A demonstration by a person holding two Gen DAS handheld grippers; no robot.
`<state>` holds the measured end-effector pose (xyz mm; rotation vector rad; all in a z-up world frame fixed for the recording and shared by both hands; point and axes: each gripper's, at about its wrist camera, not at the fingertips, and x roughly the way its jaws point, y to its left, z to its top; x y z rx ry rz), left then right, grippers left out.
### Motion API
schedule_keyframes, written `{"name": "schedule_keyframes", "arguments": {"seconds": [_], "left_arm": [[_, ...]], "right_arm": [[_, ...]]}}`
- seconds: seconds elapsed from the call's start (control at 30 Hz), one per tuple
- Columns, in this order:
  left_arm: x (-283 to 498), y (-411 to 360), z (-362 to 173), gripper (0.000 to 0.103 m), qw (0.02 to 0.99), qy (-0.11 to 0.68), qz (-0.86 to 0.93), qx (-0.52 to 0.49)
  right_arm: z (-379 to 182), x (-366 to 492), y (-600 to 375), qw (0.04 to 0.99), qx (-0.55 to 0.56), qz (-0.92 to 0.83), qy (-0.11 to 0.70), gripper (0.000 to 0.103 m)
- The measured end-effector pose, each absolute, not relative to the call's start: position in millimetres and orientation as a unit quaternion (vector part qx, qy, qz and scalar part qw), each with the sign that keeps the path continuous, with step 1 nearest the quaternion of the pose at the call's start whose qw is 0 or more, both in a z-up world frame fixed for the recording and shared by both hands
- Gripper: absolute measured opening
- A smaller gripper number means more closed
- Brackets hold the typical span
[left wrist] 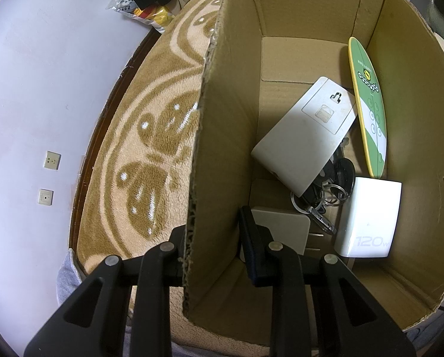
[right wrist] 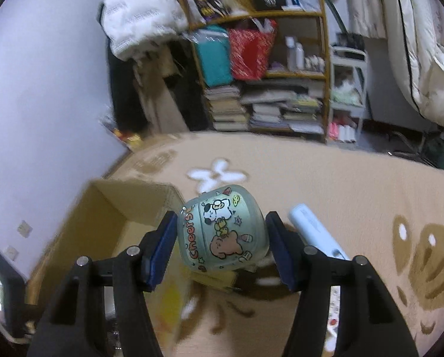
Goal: Organize rigid objects
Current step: 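Lift the mint-green cup with the right tool toward the box, then lower the mint-green cup into the box and open the right tool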
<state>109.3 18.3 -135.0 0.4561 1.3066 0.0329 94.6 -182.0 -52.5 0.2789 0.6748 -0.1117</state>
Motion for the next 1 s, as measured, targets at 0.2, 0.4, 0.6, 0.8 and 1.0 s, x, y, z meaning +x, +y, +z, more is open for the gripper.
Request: {"name": "schedule_keyframes", "arguments": {"seconds": [0.2,0.4,0.6,0.8,1.0], "left_arm": [[109,19,-135,0.025,0.77,0.601,0.016,0.213],[109,19,-135,0.025,0.77,0.602,0.016,0.212],[111,20,-137,0.026,0.769,0.605,0.014,0.207],[111,21,-137,0.026,0.769,0.607,0.014,0.202],[110,21,-138,0.026,0.768,0.61,0.013,0.197]], "right_arm": [[-20,84,-152,0.948,0.128,-0.002,0.292,0.064],[-11,82,-122,0.948,0.119,0.043,0.291,0.064],[-16,82,-101,0.946,0.117,0.064,0.295,0.064],[-35,90,-103,0.933,0.14,0.07,0.323,0.064],[-50,94,-104,0.926,0.149,0.078,0.339,0.064]]}}
